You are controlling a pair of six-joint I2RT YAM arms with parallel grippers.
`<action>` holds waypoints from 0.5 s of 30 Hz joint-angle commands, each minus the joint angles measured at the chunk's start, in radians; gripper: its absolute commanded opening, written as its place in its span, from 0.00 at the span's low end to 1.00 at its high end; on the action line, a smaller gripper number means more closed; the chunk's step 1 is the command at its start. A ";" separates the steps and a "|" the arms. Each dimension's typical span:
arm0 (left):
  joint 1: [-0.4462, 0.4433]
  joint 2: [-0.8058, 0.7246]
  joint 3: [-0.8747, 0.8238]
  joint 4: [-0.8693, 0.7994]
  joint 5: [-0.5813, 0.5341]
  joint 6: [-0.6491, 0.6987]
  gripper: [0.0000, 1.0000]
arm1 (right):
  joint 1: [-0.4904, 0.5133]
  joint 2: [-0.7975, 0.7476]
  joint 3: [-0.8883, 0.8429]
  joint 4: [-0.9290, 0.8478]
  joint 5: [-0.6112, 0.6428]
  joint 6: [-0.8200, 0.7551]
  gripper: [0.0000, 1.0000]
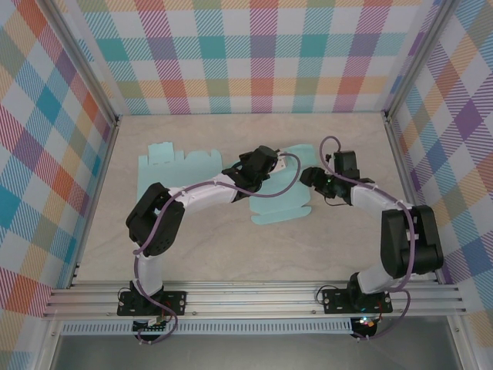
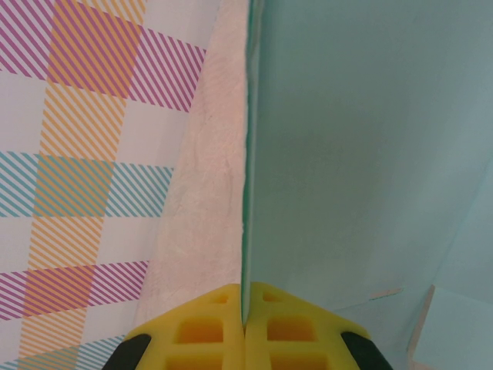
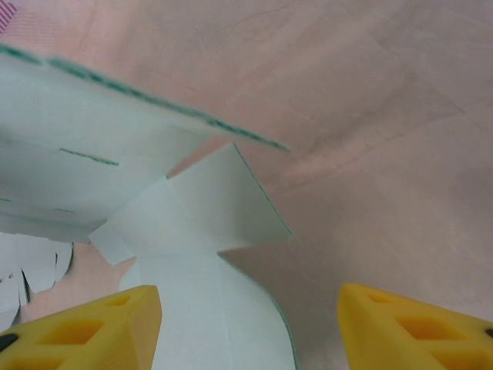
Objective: Fold the paper box
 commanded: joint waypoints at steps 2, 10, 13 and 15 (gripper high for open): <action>-0.013 -0.039 -0.009 0.013 -0.013 0.010 0.00 | -0.007 0.039 0.048 0.118 -0.049 -0.044 0.61; -0.014 -0.028 0.000 0.011 -0.018 0.009 0.00 | -0.007 0.065 0.054 0.178 -0.116 -0.026 0.50; -0.013 -0.022 0.005 0.007 -0.023 0.010 0.00 | -0.007 0.055 0.048 0.192 -0.139 -0.011 0.46; -0.014 -0.019 0.008 0.007 -0.022 0.009 0.00 | -0.007 0.043 0.041 0.204 -0.152 -0.002 0.42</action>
